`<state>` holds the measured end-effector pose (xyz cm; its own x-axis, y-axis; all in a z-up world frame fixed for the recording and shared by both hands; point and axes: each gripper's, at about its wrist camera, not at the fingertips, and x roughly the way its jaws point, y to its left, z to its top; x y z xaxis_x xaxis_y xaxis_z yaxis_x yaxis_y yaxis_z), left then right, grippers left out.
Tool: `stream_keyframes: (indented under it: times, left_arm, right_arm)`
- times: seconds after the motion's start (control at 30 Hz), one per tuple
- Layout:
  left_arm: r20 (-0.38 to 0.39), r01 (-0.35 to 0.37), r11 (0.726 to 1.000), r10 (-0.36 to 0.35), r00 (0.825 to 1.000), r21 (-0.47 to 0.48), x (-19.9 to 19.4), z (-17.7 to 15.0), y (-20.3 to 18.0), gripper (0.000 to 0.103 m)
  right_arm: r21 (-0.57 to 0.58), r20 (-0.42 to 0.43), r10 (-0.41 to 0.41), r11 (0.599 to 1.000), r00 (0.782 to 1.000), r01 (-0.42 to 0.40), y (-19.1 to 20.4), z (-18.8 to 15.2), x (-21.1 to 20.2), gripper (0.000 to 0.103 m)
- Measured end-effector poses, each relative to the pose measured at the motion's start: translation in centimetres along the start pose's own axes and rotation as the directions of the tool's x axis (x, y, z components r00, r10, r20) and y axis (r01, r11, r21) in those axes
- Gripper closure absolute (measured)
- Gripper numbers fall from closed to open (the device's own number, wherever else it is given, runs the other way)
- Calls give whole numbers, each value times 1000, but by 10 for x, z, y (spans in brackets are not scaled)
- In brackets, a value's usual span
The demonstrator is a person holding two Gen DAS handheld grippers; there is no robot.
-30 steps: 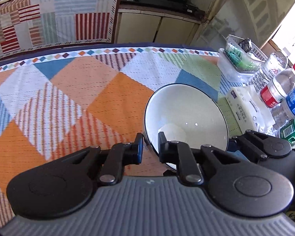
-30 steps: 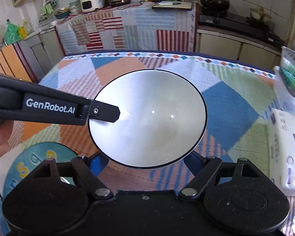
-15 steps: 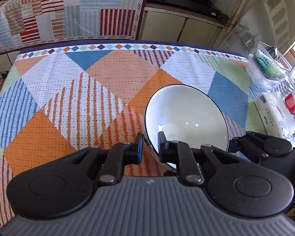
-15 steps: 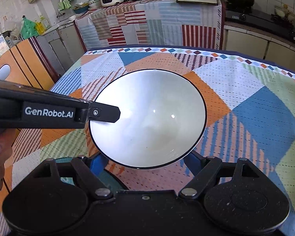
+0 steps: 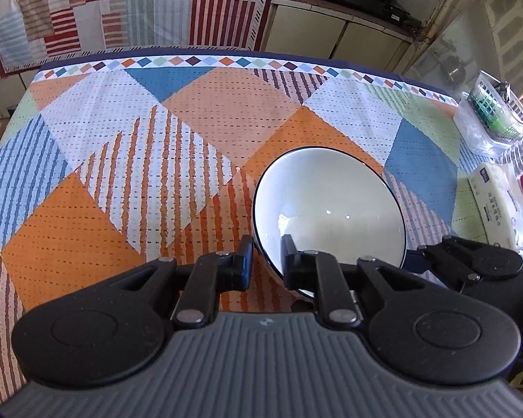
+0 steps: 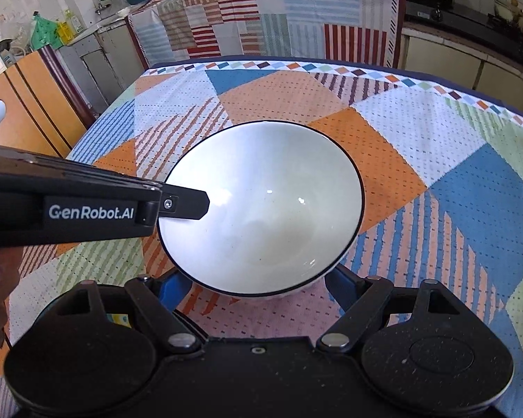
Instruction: Organize plates and bowls
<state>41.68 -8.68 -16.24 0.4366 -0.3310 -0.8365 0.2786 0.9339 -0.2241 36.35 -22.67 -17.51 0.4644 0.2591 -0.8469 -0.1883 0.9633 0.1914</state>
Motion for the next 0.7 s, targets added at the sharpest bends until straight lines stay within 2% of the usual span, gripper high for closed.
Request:
stream_keyframes:
  times: [0.03,0.1,0.27,0.43,0.7]
  left_arm:
    - [0,-13,1000,13,1000,6,-3,1,-2,71]
    - [17,-40,999,39,999,25,-11,0,-6,61]
    - [70,-40,996,34,997,84,-46,-1,-19,56]
    - [91,1,990,-13,996,138,-91,-9,-36,50]
    - [23,69,970,-77,997,232,-150,-37,-60,49]
  right_arm:
    - [7,-4,3,1000,1000,-3,0,0,-3,17]
    - [13,6,14,1000,1000,-14,0,-2,-14,17]
    - [9,71,-9,1000,997,8,3,-12,-54,17]
    - [27,110,-40,999,993,37,7,-25,-103,17]
    - [1,177,-101,995,979,102,27,-65,-184,17]
